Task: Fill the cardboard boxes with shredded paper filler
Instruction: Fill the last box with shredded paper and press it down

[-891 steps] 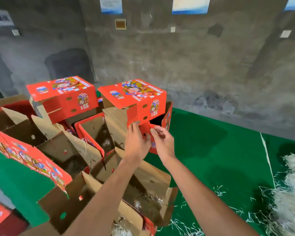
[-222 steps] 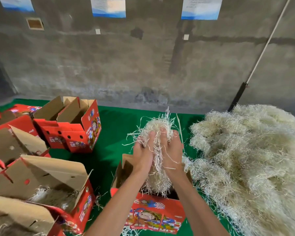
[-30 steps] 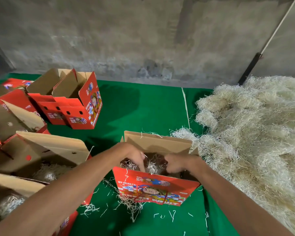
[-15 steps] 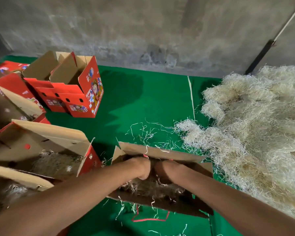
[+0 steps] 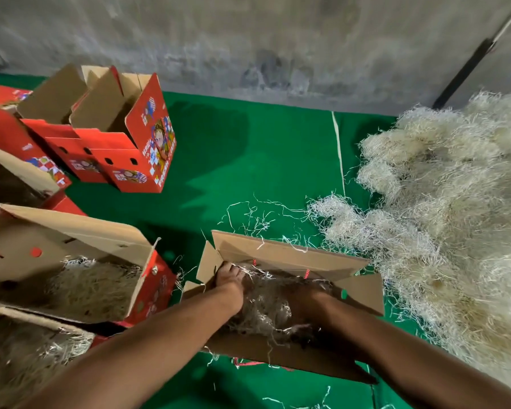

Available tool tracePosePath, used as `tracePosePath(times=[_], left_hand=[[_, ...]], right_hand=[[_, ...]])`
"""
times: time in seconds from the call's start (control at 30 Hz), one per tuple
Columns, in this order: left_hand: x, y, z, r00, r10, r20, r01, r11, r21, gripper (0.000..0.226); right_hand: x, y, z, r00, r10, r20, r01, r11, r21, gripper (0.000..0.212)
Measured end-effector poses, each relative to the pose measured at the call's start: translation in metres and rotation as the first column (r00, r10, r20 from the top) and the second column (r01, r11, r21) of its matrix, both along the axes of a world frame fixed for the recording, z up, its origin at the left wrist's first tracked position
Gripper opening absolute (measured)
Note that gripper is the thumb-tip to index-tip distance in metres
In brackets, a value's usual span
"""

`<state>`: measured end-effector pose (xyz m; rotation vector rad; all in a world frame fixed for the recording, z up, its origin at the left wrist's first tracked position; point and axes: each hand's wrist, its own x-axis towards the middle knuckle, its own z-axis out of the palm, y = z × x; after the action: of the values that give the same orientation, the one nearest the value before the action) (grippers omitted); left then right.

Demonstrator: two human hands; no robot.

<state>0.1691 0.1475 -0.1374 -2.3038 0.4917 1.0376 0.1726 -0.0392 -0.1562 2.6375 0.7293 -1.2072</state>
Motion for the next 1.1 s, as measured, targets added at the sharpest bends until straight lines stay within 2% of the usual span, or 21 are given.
tracePosePath(times=[0.1, 0.2, 0.27, 0.33, 0.37, 0.43, 0.5, 0.57, 0.6, 0.67, 0.73, 0.77, 0.87, 0.93, 1.0, 1.1], left_hand=[[0.005, 0.005, 0.004, 0.998, -0.070, 0.002, 0.070, 0.997, -0.015, 0.076], [0.004, 0.000, 0.025, 1.000, 0.020, 0.004, -0.019, 0.977, -0.211, 0.044], [0.007, -0.006, 0.043, 0.999, 0.018, 0.046, -0.002, 0.950, -0.311, 0.025], [0.009, -0.013, 0.060, 0.984, -0.089, 0.154, 0.137, 0.932, -0.336, 0.022], [0.010, -0.017, 0.063, 0.973, -0.134, 0.189, 0.193, 0.919, -0.343, 0.023], [0.009, -0.023, 0.060, 0.974, -0.158, 0.160, 0.207, 0.908, -0.364, 0.027], [0.009, -0.022, 0.043, 0.999, -0.047, -0.006, 0.042, 0.929, -0.369, 0.040], [0.008, -0.013, 0.026, 0.985, 0.092, -0.143, -0.130, 0.949, -0.288, 0.059], [0.007, -0.008, 0.018, 0.975, 0.149, -0.165, -0.188, 0.950, -0.249, 0.064], [0.004, 0.001, 0.010, 0.955, 0.212, -0.207, -0.253, 0.947, -0.198, 0.057], [-0.001, 0.005, 0.007, 0.956, 0.184, -0.228, -0.223, 0.962, -0.157, 0.042], [-0.002, 0.005, 0.005, 0.967, 0.139, -0.212, -0.172, 0.974, -0.146, 0.041], [-0.005, 0.006, -0.006, 0.994, -0.077, -0.083, 0.067, 0.991, -0.118, 0.052], [-0.006, 0.004, -0.003, 0.973, -0.214, -0.082, 0.217, 0.976, 0.023, 0.058], [-0.007, 0.002, 0.003, 0.978, -0.186, -0.094, 0.191, 0.981, 0.044, 0.060], [-0.003, -0.009, 0.019, 0.993, 0.040, -0.113, -0.055, 0.989, -0.136, 0.047]], right_hand=[[0.001, 0.004, 0.004, 0.992, -0.062, -0.105, 0.057, 0.997, -0.056, 0.096], [0.002, 0.005, 0.019, 0.979, -0.096, -0.180, 0.082, 0.993, -0.083, 0.081], [0.008, 0.004, 0.035, 0.993, -0.051, -0.107, 0.051, 0.999, -0.005, 0.053], [0.013, 0.008, 0.050, 0.997, 0.032, 0.063, -0.036, 0.997, 0.069, 0.030], [0.015, 0.012, 0.054, 0.984, 0.091, 0.152, -0.102, 0.992, 0.067, 0.025], [0.011, 0.020, 0.053, 0.951, 0.194, 0.239, -0.196, 0.980, -0.016, 0.027], [0.005, 0.022, 0.037, 0.942, 0.211, 0.262, -0.180, 0.974, -0.137, 0.038], [0.004, 0.012, 0.022, 0.951, 0.179, 0.251, -0.121, 0.966, -0.228, 0.042], [0.004, 0.005, 0.019, 0.962, 0.145, 0.232, -0.091, 0.969, -0.231, 0.040], [0.005, -0.009, 0.016, 0.977, 0.117, 0.179, -0.084, 0.980, -0.179, 0.035], [0.003, -0.016, 0.013, 0.987, 0.081, 0.135, -0.060, 0.986, -0.154, 0.035], [0.001, -0.017, 0.011, 0.990, 0.076, 0.121, -0.054, 0.983, -0.174, 0.036], [-0.004, -0.019, 0.011, 0.996, 0.053, 0.069, -0.037, 0.975, -0.217, 0.039], [-0.002, -0.021, 0.014, 1.000, 0.016, 0.024, -0.011, 0.984, -0.175, 0.042], [0.000, -0.020, 0.020, 1.000, -0.008, -0.028, 0.005, 0.993, -0.121, 0.046], [0.001, -0.020, 0.029, 0.992, -0.076, -0.100, 0.070, 0.996, -0.060, 0.042]])
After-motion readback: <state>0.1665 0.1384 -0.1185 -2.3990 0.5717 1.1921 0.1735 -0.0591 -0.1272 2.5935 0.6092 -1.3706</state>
